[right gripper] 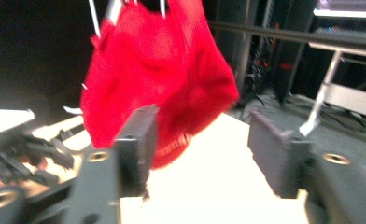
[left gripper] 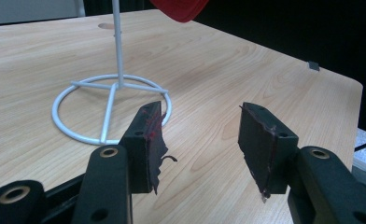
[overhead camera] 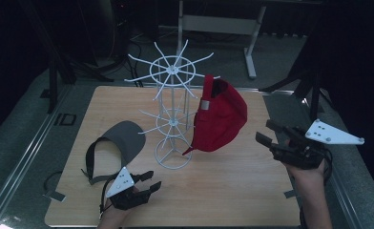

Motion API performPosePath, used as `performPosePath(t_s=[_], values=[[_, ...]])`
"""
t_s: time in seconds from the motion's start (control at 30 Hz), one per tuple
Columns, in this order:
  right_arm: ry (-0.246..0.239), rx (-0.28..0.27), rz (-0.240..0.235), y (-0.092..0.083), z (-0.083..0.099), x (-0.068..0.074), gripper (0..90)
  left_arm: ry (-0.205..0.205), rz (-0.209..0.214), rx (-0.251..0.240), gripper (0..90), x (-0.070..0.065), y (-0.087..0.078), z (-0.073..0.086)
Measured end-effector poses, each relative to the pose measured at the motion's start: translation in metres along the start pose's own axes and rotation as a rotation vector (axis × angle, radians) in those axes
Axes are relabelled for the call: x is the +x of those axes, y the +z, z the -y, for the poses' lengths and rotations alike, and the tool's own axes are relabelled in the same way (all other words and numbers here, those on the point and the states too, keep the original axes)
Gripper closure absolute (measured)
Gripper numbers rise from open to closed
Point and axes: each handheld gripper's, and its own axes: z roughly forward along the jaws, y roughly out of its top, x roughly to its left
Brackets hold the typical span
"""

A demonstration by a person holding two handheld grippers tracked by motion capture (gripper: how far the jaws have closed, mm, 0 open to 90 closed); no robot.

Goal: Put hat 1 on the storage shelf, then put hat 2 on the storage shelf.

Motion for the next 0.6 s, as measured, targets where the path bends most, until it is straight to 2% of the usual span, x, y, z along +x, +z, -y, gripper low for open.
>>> performPosePath(t_s=[0.07, 0.1, 0.17, 0.2, 0.33, 0.4, 0.43, 0.47, 0.6], values=[[0.017, 0.020, 0.028, 0.000, 0.010, -0.004, 28.5, -0.001, -0.001, 0.001, 50.3, 0.000, 0.000, 0.000], [0.026, 0.022, 0.032, -0.001, 0.015, -0.007, 27.2, -0.003, -0.001, 0.001, 50.3, 0.000, 0.000, 0.001], [0.065, 0.027, 0.064, -0.002, 0.026, -0.012, 18.6, -0.001, -0.004, 0.005, 50.3, 0.000, -0.001, 0.001], [0.070, 0.033, 0.059, -0.002, 0.031, -0.014, 16.2, -0.001, -0.005, 0.006, 50.3, 0.000, -0.001, 0.001], [0.109, 0.046, 0.084, -0.005, 0.050, -0.024, 15.9, -0.003, -0.009, 0.006, 50.3, 0.001, -0.003, 0.002], [0.122, 0.045, 0.093, -0.006, 0.055, -0.027, 18.3, -0.004, -0.012, 0.008, 50.3, 0.001, -0.004, 0.003], [0.148, 0.061, 0.102, -0.006, 0.066, -0.032, 21.9, -0.006, -0.012, 0.008, 50.3, 0.002, -0.005, 0.003], [0.138, 0.079, 0.128, -0.006, 0.071, -0.032, 22.3, -0.006, -0.012, 0.008, 50.3, 0.002, -0.005, 0.003], [0.135, 0.133, 0.172, -0.001, 0.094, -0.034, 21.1, -0.003, -0.018, 0.009, 50.2, 0.004, -0.008, 0.004]])
